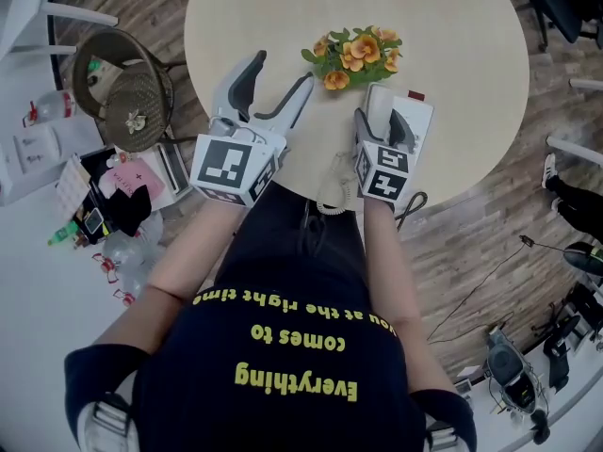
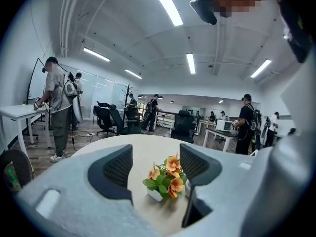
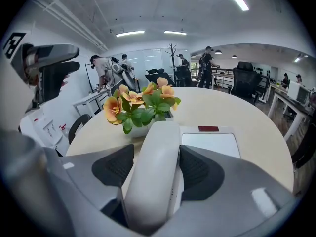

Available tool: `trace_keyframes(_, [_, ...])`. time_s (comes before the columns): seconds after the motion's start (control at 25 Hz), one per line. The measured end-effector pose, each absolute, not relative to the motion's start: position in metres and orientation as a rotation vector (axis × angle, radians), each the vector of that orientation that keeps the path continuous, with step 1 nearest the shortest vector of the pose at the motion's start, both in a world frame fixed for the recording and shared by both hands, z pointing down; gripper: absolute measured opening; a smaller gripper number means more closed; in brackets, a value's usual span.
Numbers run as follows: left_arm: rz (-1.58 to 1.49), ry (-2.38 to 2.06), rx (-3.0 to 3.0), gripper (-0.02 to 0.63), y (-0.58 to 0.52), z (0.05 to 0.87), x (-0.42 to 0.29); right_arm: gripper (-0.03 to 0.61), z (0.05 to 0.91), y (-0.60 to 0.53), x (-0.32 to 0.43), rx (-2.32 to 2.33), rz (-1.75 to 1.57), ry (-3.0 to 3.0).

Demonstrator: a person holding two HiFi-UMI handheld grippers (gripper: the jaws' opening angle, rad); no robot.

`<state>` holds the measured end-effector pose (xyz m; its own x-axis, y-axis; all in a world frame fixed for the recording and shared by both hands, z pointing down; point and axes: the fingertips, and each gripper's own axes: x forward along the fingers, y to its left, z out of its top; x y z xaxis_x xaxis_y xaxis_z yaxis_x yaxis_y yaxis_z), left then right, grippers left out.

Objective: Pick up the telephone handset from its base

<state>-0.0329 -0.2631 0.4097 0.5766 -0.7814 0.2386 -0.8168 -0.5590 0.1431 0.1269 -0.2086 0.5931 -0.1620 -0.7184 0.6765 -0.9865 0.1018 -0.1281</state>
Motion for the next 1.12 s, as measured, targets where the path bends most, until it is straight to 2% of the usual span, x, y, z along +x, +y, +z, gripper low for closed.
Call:
trace_keyframes(0.28, [0.228, -1.336, 2.574, 0.298, -0.267, 0.410, -0.036, 0.276, 0.596, -0.207, 0.129, 1.679, 0.773, -1.916])
trace_keyframes(1.12, [0.216, -1.355, 2.581, 0.298, -0.264, 0.402, -0.043, 0.249, 0.566, -0.202, 0.125, 1.736, 0.843, -2.106])
